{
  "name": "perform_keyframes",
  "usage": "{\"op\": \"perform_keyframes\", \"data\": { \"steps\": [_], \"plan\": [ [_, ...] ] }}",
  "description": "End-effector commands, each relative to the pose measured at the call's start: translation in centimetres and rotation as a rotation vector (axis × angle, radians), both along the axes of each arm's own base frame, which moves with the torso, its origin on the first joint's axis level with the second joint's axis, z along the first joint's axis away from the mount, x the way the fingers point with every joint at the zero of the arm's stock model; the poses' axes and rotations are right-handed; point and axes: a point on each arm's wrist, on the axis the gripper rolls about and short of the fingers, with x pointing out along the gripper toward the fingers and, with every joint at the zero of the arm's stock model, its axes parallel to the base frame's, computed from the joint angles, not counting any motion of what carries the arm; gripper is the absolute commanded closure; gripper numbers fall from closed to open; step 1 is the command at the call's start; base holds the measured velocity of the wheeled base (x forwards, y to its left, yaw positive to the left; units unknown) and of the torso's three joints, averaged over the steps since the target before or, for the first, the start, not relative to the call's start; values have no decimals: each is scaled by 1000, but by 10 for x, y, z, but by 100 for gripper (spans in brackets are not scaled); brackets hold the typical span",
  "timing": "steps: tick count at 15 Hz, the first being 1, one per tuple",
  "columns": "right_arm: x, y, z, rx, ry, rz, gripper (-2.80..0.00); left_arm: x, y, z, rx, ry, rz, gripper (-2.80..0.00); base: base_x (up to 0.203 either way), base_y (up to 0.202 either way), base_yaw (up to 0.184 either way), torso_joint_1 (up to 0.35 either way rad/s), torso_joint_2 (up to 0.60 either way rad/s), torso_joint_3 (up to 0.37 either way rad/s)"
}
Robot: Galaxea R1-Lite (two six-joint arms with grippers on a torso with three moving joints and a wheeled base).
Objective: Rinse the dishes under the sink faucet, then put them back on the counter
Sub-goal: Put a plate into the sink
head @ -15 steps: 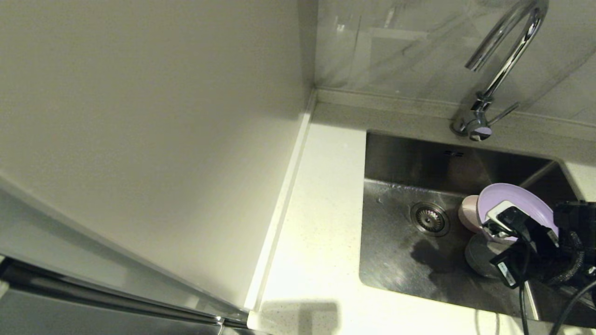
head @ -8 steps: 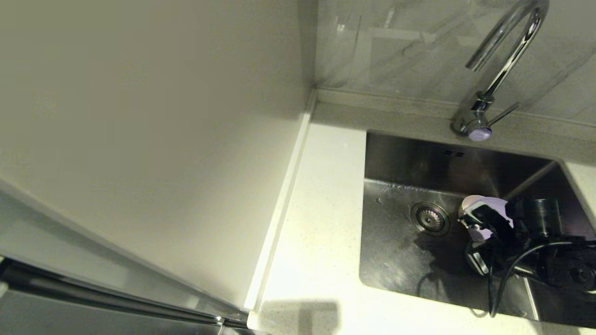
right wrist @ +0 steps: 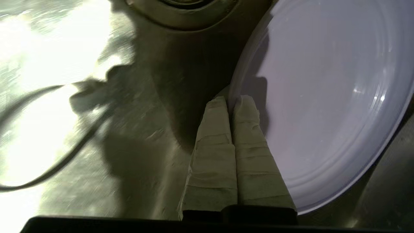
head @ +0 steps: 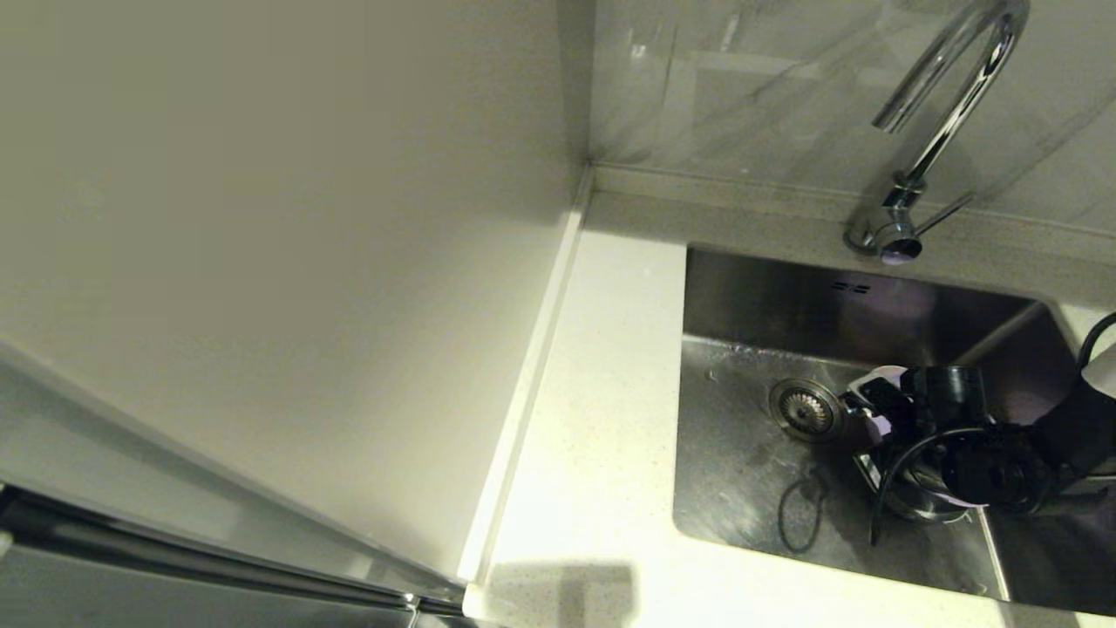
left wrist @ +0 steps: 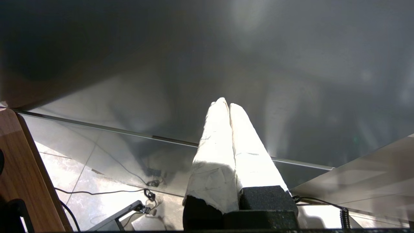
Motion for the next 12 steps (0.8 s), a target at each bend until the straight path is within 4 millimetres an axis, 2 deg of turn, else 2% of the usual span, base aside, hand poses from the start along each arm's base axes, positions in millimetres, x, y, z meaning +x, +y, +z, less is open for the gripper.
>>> {"op": "perform_keyframes", "data": {
  "steps": [1, 4, 5, 9, 12],
  "plan": [
    [11, -10, -11, -6, 10, -26, 0, 0, 0, -1, 0, 2, 0, 0, 0, 0, 0, 0, 0, 0],
    [13, -17, -14, -7, 12, -40, 0, 0, 0, -1, 0, 2, 0, 0, 0, 0, 0, 0, 0, 0],
    [13, -17, -14, -7, 11, -42, -280, 0, 0, -1, 0, 2, 0, 0, 0, 0, 0, 0, 0, 0],
    [16, -19, -7, -7, -15, -49, -280, 0, 0, -1, 0, 2, 0, 0, 0, 0, 0, 0, 0, 0],
    [14, -25, 6, -11, -51, -64, -280, 0, 0, -1, 0, 2, 0, 0, 0, 0, 0, 0, 0, 0]
  ]
}}
